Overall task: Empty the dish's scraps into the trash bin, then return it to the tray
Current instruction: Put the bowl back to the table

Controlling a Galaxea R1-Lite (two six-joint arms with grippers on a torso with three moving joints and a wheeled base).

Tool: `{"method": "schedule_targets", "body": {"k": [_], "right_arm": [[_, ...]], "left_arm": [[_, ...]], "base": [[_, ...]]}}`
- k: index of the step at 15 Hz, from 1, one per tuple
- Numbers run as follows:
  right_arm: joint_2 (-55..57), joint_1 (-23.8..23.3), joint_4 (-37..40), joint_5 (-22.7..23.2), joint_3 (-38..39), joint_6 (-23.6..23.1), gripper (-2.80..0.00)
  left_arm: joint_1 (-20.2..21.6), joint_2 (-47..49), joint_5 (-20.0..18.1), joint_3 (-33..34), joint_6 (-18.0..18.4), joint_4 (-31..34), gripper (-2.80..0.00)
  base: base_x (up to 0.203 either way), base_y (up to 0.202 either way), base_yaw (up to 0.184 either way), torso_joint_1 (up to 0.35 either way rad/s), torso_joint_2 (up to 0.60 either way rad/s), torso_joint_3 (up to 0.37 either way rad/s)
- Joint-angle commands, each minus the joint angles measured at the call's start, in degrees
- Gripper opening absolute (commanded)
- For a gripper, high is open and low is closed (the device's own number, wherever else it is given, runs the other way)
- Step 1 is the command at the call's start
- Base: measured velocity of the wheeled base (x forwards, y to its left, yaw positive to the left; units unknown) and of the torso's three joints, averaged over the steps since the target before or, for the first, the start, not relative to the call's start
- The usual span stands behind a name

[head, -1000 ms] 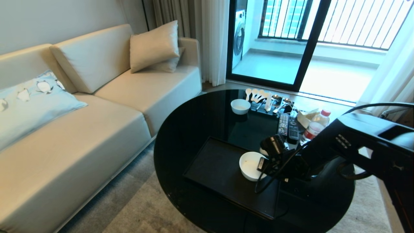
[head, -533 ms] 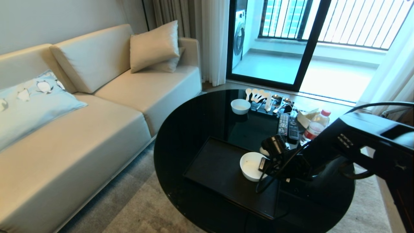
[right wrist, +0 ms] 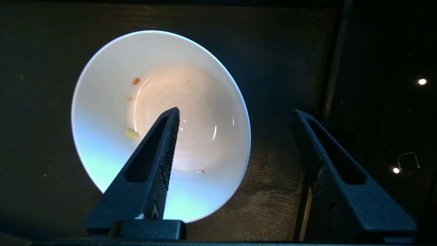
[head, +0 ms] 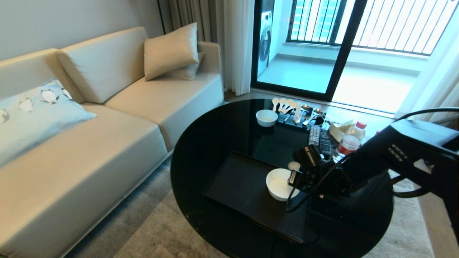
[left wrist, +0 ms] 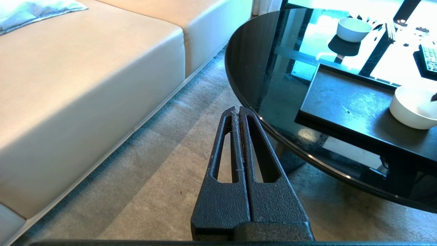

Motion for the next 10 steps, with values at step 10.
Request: {"method": "schedule_targets", "body": {"k": [10], "right_arm": [[-16.1,-2.7,-22.7,-5.0,15.3,-32.8,0.00]], "left_arm": [[0.0,0.0,0.0,0.0,-0.1,0.0,-2.80]], "base": [[0.000,0.000,0.000,0.000,0.00,0.000]]}}
